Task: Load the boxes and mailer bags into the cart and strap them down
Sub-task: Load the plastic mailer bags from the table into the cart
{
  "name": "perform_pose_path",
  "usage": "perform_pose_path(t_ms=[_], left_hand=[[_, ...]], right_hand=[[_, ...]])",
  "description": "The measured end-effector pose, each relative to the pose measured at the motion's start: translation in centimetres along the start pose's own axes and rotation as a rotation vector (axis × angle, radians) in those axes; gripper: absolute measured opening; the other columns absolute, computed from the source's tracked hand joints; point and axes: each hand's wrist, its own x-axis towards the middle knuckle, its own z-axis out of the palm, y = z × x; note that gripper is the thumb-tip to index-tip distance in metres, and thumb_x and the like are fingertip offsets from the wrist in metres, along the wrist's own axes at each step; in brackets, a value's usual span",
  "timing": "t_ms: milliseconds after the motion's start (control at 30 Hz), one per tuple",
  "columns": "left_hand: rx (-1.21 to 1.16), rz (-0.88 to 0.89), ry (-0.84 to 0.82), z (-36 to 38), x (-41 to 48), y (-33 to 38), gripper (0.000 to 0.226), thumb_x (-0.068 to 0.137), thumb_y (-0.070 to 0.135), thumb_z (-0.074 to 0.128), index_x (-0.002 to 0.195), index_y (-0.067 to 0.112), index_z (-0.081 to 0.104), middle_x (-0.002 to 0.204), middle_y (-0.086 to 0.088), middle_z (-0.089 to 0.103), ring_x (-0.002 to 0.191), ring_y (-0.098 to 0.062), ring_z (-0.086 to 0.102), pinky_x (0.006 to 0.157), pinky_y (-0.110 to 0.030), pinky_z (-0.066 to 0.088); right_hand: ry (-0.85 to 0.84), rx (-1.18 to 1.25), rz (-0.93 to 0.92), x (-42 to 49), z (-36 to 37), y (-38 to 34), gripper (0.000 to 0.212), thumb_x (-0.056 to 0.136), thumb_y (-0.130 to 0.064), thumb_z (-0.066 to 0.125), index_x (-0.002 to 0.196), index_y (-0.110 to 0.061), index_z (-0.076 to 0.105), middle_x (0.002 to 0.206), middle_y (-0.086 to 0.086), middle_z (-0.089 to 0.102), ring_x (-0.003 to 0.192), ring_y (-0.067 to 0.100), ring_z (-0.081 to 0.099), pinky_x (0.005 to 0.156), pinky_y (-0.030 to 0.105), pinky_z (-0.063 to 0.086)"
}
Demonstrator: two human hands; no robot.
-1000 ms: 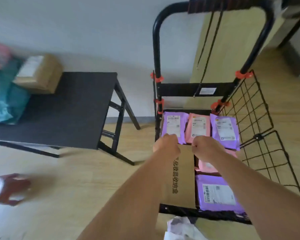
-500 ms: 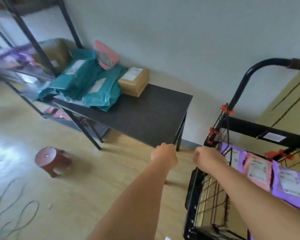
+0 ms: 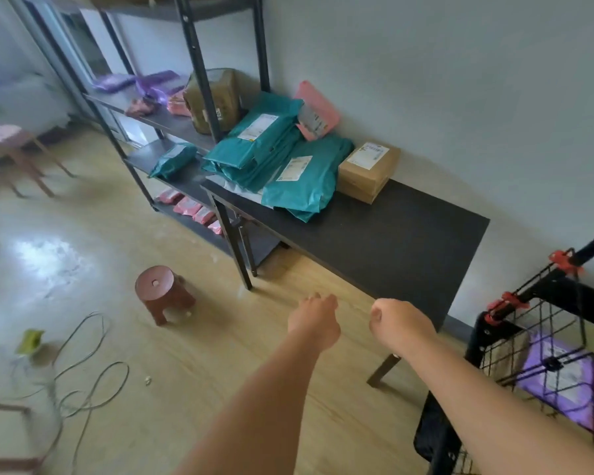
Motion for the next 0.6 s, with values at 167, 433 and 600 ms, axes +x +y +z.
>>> perform_pose_path(t_ms=[167, 433, 600], left_hand=[[0.033, -0.029, 0.048, -1.4, 0.9, -2.5, 0.052, 0.089, 0.008, 0.055, 0.138, 0.024, 0.046, 0.134, -0.004, 0.046, 0.122, -0.024, 0.046, 0.085, -0.035, 0.049], [0.068, -0.058, 0.075, -4.1, 4.1, -5.6, 0.054, 0.088, 0.008, 0.056, 0.139, 0.023, 0.046, 0.13, -0.006, 0.048, 0.116, -0.025, 0.048, 0.082, -0.034, 0.05], [0.071, -0.074, 0.089, -6.7, 8.8, -7.0, 0.054, 0.087, 0.011, 0.059, 0.139, 0.023, 0.046, 0.129, -0.006, 0.048, 0.116, -0.025, 0.049, 0.089, -0.037, 0.05]], right_hand=[[0.021, 0.004, -0.079, 1.9, -0.4, -3.2, 0.029, 0.099, -0.025, 0.052, 0.127, -0.025, 0.058, 0.119, -0.004, 0.059, 0.087, 0.014, 0.055, 0.055, 0.022, 0.037], [-0.008, -0.016, -0.121, 6.2, -0.4, -7.1, 0.033, 0.098, -0.022, 0.051, 0.132, -0.025, 0.053, 0.126, -0.001, 0.05, 0.102, 0.017, 0.053, 0.076, 0.03, 0.048], [0.009, -0.013, -0.152, 11.9, -1.9, -9.4, 0.029, 0.099, -0.023, 0.05, 0.127, -0.026, 0.055, 0.122, -0.003, 0.052, 0.1, 0.016, 0.054, 0.077, 0.031, 0.049]])
